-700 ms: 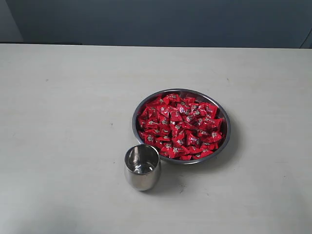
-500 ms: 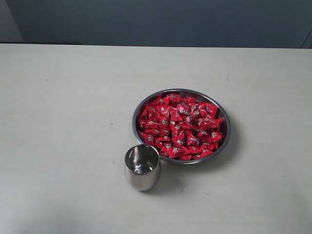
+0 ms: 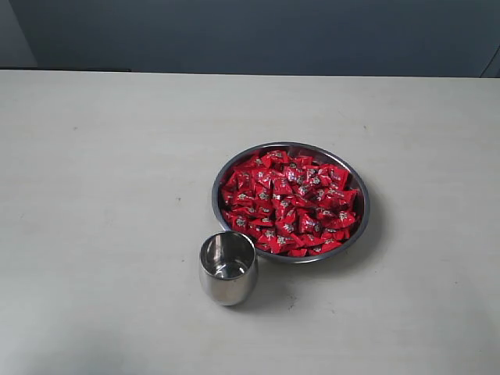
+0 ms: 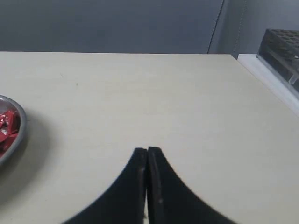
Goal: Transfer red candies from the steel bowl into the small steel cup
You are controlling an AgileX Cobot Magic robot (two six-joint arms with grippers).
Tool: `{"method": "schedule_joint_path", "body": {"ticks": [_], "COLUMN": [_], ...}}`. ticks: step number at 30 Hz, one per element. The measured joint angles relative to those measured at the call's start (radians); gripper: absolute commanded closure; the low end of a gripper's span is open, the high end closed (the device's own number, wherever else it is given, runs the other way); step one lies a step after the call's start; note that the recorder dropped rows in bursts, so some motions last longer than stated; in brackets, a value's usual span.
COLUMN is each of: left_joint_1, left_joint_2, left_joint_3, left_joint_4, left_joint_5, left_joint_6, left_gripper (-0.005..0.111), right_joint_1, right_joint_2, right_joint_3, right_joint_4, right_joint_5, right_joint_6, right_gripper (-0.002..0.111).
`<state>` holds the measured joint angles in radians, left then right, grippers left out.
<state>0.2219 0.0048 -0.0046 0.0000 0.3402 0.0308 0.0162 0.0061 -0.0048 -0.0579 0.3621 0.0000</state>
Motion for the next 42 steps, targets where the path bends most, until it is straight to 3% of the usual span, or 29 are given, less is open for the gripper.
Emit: {"method": "schedule_joint_path", "body": {"ticks": [9,28,32,42], "left_joint_1": [0.0,0.0,0.0,0.0], "left_joint_2": [0.0,0.0,0.0,0.0], "left_joint_3": [0.0,0.0,0.0,0.0], "left_joint_4": [0.0,0.0,0.0,0.0], "left_joint_5": [0.0,0.0,0.0,0.0], "left_joint_6": [0.0,0.0,0.0,0.0], "left_gripper": [0.106,0.106,0.106,0.106], "right_joint_1": [0.0,0.0,0.0,0.0], "right_joint_2": [0.0,0.0,0.0,0.0], "right_joint_3": [0.0,0.004,0.004,0.004], "right_joint_4": [0.037,0.254,0.355,0.4], "right_joint_5": [-0.032,-0.372,-0.389,-0.46], "right_joint_6": [0.0,0.006,0.009,0.013], "right_gripper": [0.108,0.108,0.108,0.108]}}
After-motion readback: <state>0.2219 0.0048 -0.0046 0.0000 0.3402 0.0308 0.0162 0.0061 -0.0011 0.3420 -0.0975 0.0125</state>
